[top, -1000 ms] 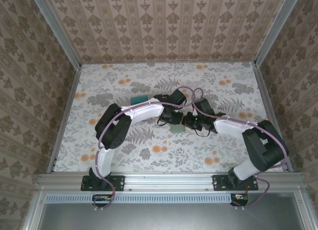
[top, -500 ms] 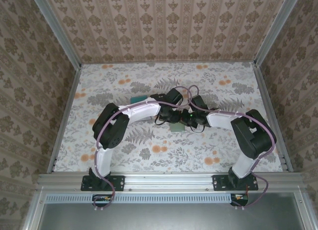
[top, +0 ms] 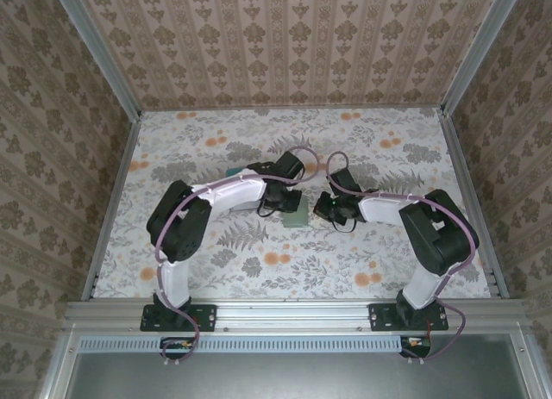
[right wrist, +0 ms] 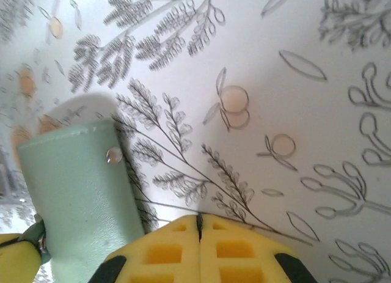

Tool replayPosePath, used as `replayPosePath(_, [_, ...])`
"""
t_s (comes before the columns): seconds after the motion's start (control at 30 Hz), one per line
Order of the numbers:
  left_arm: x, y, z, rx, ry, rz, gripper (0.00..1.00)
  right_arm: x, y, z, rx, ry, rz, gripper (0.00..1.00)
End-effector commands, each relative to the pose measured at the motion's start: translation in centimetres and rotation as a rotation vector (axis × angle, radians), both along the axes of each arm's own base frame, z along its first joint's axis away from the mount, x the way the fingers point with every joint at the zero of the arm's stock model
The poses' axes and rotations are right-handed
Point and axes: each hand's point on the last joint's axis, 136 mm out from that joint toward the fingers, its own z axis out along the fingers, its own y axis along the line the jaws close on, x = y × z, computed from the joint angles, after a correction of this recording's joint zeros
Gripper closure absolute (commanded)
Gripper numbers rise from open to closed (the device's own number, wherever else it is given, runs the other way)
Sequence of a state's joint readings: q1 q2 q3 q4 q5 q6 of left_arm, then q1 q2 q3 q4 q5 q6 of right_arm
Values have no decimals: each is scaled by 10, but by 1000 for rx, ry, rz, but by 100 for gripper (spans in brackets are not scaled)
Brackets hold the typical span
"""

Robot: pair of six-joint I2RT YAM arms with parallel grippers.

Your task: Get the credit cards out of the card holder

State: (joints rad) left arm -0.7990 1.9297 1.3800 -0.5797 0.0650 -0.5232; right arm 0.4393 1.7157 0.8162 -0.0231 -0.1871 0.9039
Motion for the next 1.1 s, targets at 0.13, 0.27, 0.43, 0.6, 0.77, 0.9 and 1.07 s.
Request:
replayPosePath(0.13, [-2, 5, 23, -28, -30, -24, 100, -20, -19, -18, -80, 73, 3, 100])
replayPosePath(0.27, [-12, -14, 25, -77, -22, -89, 100, -6, -9, 14, -27, -38, 39, 100])
replayPosePath(0.43, [-24, -35, 28, -152, -13, -137, 100, 2, -1, 50, 25, -135, 79, 96])
replayPosePath(0.6, [-32, -39, 17, -147, 13, -158, 100, 8, 14, 64, 116, -178, 106, 99])
replayPosePath(0.77, [-35, -37, 10, -134, 24, -166, 100, 16, 36, 54, 215, -133, 129, 100])
replayPosePath(0.9, [-34, -37, 10, -135, 21, -164, 100, 15, 41, 35, 238, -73, 114, 100])
replayPosePath(1.07, [-33, -40, 10, -140, 20, -171, 100, -5, 30, -12, 96, 94, 125, 100])
